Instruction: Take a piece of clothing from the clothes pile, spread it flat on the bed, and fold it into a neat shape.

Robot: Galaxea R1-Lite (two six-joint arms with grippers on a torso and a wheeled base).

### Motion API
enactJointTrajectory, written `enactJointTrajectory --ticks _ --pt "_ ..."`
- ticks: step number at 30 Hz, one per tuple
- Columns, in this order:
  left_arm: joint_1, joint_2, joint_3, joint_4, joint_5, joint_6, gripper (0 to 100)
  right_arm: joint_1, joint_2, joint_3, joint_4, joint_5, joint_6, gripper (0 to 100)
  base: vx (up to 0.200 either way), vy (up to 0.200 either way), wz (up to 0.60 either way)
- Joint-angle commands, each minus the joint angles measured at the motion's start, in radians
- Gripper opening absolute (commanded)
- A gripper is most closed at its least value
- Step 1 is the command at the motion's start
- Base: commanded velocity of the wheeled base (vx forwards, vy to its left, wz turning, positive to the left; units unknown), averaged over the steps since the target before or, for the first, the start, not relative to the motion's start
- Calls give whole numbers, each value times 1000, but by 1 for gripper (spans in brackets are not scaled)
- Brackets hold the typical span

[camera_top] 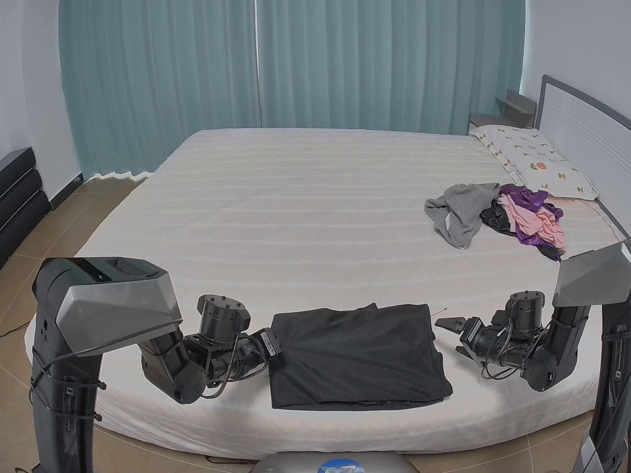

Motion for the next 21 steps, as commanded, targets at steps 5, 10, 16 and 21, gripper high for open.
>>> enactJointTrajectory --ticks 5,10,16,21 --pt "0 -1 3 0 1 0 0 1 0 0 0 -1 -1 100 0 200 0" --pt "0 0 2 0 23 0 0 1 0 0 0 0 -1 100 0 200 0" --pt "0 -1 3 0 26 0 0 1 -2 0 0 -1 -1 100 0 200 0" --pt "3 -4 3 0 27 0 0 -10 -3 0 0 0 -1 100 0 200 0"
